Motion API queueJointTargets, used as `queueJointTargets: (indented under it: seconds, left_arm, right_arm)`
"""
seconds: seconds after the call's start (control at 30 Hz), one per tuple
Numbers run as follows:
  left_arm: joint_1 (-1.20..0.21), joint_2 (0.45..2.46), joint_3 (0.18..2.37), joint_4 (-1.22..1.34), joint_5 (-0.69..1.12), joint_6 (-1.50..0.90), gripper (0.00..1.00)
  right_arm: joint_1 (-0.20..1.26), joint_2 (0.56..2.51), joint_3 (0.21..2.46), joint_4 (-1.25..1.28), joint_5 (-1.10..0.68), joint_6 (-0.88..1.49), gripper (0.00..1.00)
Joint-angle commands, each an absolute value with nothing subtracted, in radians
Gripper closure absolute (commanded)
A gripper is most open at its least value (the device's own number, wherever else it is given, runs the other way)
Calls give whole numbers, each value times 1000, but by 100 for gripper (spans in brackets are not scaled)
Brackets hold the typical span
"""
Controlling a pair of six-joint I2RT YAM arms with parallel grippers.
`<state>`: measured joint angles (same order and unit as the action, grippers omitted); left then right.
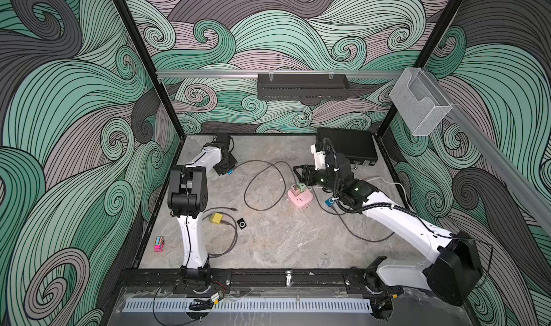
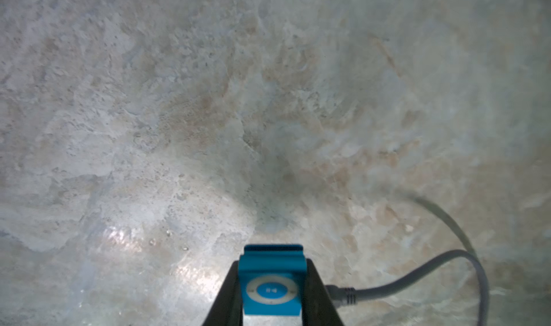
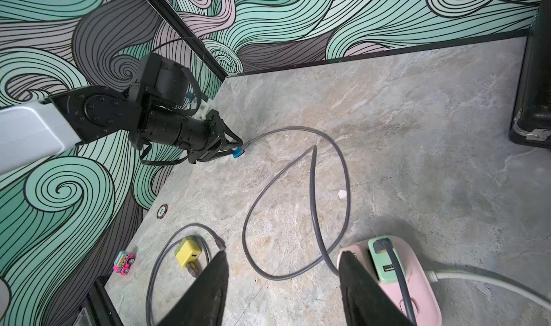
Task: Charge mp3
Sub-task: Place the MP3 player at the center of the board.
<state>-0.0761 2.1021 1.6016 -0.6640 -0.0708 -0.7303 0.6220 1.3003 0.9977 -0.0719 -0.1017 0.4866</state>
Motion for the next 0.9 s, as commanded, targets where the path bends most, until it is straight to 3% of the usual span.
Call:
queueJointTargets:
  seconds: [0.0, 0.3, 0.43, 0.67, 0.87]
  left_arm:
    - [-80, 2143, 1646, -737, -119, -723, 66]
    - [-84, 1966, 1544, -824, -94, -685, 55]
    - [-116, 1733, 1331, -923, -179, -725, 50]
    - [-121, 1444, 923, -970, -144, -862, 48]
    - [-119, 1318, 787, -945, -158, -924, 46]
  right_arm:
    - [617, 1295, 1015, -87, -136, 471, 41]
    - [618, 1285, 1023, -138, -174, 451, 41]
    - [628, 1297, 1022, -175, -191, 455, 41]
    - [750, 1335, 1032, -177, -135, 418, 40]
    - [836, 1380, 1048, -132, -143, 440, 40]
